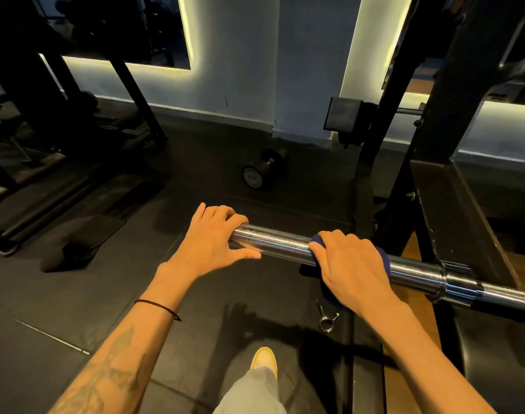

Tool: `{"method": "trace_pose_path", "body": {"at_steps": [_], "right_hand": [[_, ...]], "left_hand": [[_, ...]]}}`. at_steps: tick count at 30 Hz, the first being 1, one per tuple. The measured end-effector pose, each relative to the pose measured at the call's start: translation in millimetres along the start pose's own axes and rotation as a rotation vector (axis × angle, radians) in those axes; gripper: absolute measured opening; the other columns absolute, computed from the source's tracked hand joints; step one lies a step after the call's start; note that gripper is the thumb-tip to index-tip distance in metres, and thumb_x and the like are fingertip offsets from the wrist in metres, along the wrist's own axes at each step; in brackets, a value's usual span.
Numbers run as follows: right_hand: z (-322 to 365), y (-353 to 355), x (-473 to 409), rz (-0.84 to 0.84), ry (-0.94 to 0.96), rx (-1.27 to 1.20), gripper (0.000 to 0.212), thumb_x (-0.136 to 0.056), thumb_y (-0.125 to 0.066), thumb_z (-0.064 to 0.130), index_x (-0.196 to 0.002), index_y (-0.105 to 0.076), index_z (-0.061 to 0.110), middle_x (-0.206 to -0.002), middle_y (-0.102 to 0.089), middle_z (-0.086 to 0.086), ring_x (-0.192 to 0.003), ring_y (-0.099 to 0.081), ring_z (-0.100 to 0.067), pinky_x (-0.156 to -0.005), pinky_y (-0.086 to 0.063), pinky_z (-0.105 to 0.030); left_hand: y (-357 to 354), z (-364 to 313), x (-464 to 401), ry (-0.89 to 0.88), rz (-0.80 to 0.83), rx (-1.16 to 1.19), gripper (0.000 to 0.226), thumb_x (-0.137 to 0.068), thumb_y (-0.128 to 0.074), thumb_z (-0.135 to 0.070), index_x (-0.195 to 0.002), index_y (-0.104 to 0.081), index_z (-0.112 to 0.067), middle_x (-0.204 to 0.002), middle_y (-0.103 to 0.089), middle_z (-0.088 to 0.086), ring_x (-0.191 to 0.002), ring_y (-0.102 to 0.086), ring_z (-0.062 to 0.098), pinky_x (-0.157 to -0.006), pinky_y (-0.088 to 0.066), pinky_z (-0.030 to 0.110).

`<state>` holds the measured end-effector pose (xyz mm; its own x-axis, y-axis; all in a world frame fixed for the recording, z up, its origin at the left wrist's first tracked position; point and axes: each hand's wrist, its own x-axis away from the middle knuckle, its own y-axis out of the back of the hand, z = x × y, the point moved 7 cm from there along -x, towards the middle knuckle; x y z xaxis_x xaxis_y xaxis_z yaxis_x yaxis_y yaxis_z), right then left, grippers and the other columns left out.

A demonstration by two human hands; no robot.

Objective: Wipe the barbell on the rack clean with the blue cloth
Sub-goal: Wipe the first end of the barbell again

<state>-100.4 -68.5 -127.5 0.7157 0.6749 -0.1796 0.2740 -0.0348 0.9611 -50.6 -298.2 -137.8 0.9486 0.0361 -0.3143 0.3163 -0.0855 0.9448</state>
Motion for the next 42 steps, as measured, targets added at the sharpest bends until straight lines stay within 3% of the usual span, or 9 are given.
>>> {"method": "trace_pose_path", "body": {"at_steps": [4, 8, 12, 16, 20, 23, 29, 34, 42], "right_hand": [[24.9, 5.8, -14.8, 0.051, -0.002, -0.072, 0.054, -0.099, -0.008, 0.045, -0.128, -0.047, 0.022, -0.107, -0.052, 0.0, -0.082, -0.044, -0.019, -0.069, -0.033, -0.036], [77.0, 14.0, -42.6, 0.019, 0.091, -0.168, 0.041, -0.106, -0.032, 0.045, -0.134, -0.042, 0.017, -0.115, -0.054, -0.005, -0.091, -0.053, -0.022, -0.075, -0.04, -0.036], [111.6, 10.3, -72.2, 0.049, 0.208, -0.173, 0.049, -0.104, -0.028, 0.041, -0.144, -0.041, 0.016, -0.126, -0.051, -0.007, -0.103, -0.053, -0.024, -0.074, -0.032, -0.036], [104.8, 8.3, -68.2, 0.046, 0.227, -0.173, 0.048, -0.108, -0.038, 0.039, -0.152, -0.033, 0.019, -0.132, -0.051, -0.006, -0.108, -0.054, -0.025, -0.08, -0.039, -0.036], [99.3, 8.1, -62.8, 0.011, 0.192, -0.24, 0.056, -0.109, -0.034, 0.045, -0.156, -0.025, 0.016, -0.134, -0.053, -0.005, -0.11, -0.055, -0.024, -0.091, -0.043, -0.038], [85.0, 7.4, -51.1, 0.028, 0.167, -0.279, 0.059, -0.107, -0.039, 0.046, -0.156, -0.025, 0.019, -0.137, -0.052, -0.002, -0.116, -0.054, -0.022, -0.1, -0.043, -0.037], [40.3, 4.3, -25.8, 0.056, 0.063, -0.206, 0.064, -0.104, -0.029, 0.058, -0.156, -0.029, 0.021, -0.134, -0.055, 0.001, -0.112, -0.057, -0.02, -0.094, -0.044, -0.033], [70.0, 11.7, -43.0, 0.06, 0.097, -0.133, 0.057, -0.106, -0.02, 0.053, -0.15, -0.03, 0.018, -0.124, -0.054, -0.003, -0.102, -0.056, -0.023, -0.081, -0.041, -0.036], [149.1, 15.4, -98.5, 0.02, 0.178, -0.201, 0.041, -0.107, -0.041, 0.04, -0.137, -0.04, 0.013, -0.123, -0.056, -0.009, -0.1, -0.059, -0.027, -0.073, -0.035, -0.036]], "left_hand": [[-3.5, -2.1, 7.2, 0.007, -0.091, 0.108, 0.08, -0.076, -0.047, -0.087, -0.122, -0.059, -0.022, -0.111, -0.058, -0.005, -0.104, -0.051, 0.015, -0.101, -0.043, 0.045], [-4.3, -12.4, 24.0, 0.109, -0.281, 0.212, 0.063, -0.072, -0.084, -0.039, -0.125, -0.057, -0.018, -0.119, -0.055, -0.002, -0.123, -0.047, 0.019, -0.12, -0.019, 0.055], [-9.6, -11.0, 30.4, 0.172, -0.269, 0.397, 0.065, -0.075, -0.073, -0.004, -0.134, -0.049, -0.019, -0.135, -0.05, -0.008, -0.147, -0.027, 0.016, -0.125, -0.002, 0.046], [-4.8, 5.2, 43.7, 0.282, -0.311, 0.742, 0.067, -0.083, -0.06, 0.007, -0.142, -0.045, -0.019, -0.151, -0.038, -0.008, -0.145, -0.026, 0.002, -0.117, -0.023, 0.017], [-21.9, 24.7, 48.7, 0.711, -0.215, 1.099, 0.041, -0.103, -0.05, -0.032, -0.143, -0.043, -0.029, -0.139, -0.05, -0.004, -0.122, -0.053, 0.011, -0.093, -0.047, 0.023], [-42.7, 28.8, 47.4, 0.949, -0.061, 1.337, 0.048, -0.101, -0.04, -0.054, -0.132, -0.055, -0.02, -0.123, -0.066, 0.008, -0.107, -0.067, 0.021, -0.078, -0.057, 0.031], [-45.1, 33.8, 46.9, 0.824, -0.118, 1.564, 0.042, -0.102, -0.046, -0.044, -0.123, -0.066, -0.013, -0.118, -0.071, 0.008, -0.114, -0.064, 0.022, -0.104, -0.047, 0.044], [-44.7, 30.0, 48.5, 0.817, -0.212, 1.691, 0.032, -0.104, -0.045, -0.026, -0.124, -0.063, -0.01, -0.12, -0.068, 0.011, -0.121, -0.059, 0.028, -0.099, -0.049, 0.037], [-35.1, 31.5, 49.2, 0.731, -0.085, 1.652, 0.032, -0.102, -0.045, -0.023, -0.127, -0.065, -0.014, -0.124, -0.068, 0.008, -0.113, -0.063, 0.021, -0.1, -0.048, 0.039]]}}
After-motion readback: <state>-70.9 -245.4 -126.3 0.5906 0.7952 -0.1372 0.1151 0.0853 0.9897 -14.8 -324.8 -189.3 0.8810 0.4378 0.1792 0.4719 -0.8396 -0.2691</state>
